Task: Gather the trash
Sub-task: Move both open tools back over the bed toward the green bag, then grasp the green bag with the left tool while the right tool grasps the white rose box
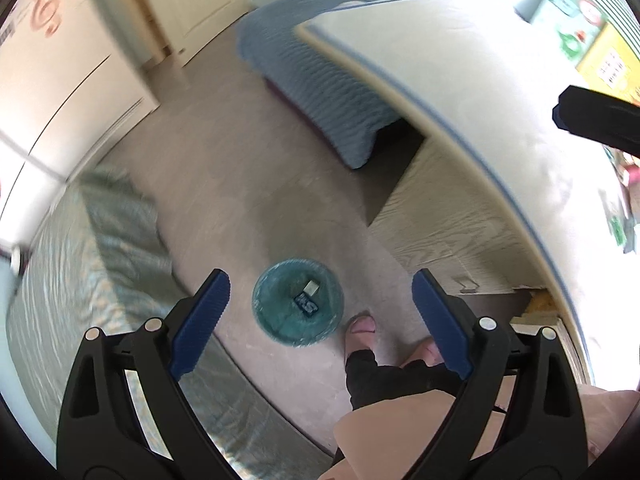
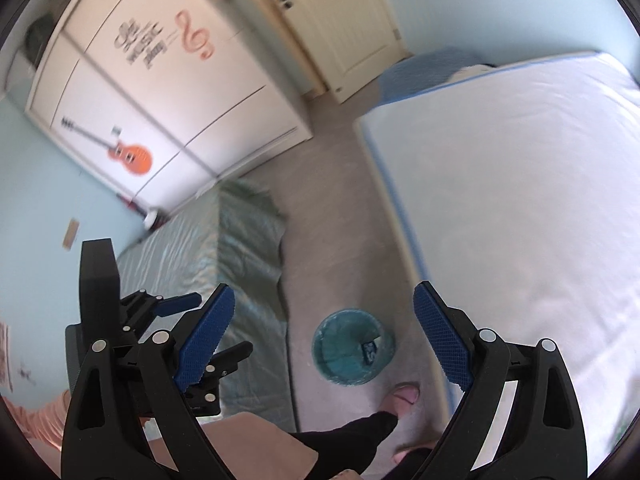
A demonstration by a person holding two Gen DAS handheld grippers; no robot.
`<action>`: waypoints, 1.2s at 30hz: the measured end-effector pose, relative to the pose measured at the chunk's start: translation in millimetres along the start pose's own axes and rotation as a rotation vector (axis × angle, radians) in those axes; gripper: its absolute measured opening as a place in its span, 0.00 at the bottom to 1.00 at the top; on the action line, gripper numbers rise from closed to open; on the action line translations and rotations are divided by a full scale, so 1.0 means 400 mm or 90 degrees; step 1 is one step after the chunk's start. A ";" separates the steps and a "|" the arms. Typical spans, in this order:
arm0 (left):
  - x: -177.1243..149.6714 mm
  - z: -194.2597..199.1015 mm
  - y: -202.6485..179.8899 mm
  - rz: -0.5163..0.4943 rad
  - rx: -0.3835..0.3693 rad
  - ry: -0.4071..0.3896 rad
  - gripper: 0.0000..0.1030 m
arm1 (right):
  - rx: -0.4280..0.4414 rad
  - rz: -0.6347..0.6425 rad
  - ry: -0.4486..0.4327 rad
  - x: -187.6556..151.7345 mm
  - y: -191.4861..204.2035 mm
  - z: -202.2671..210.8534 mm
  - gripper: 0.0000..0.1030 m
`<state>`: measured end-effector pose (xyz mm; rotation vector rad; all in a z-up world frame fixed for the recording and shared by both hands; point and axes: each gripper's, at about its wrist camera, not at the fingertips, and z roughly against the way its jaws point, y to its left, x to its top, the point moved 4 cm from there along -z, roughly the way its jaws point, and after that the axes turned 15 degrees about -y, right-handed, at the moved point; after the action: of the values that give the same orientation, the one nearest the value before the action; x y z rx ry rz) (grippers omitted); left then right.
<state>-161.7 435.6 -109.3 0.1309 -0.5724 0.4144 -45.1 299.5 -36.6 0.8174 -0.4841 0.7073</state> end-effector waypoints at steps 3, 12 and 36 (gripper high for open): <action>0.021 0.005 -0.084 -0.040 -0.028 -0.006 0.89 | -0.031 -0.021 -0.020 -0.011 -0.063 0.067 0.88; 0.035 0.010 -0.375 -0.179 -0.124 0.002 0.89 | -0.140 -0.101 -0.087 -0.088 -0.265 0.313 0.88; 0.012 0.017 -0.960 -0.351 -0.267 0.018 0.90 | -0.391 -0.239 -0.164 -0.303 -0.727 0.796 0.88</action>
<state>-1.8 86.5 -103.2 -0.1206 -0.5581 -0.2421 46.4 -138.0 -64.3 0.3960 -0.7098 0.0843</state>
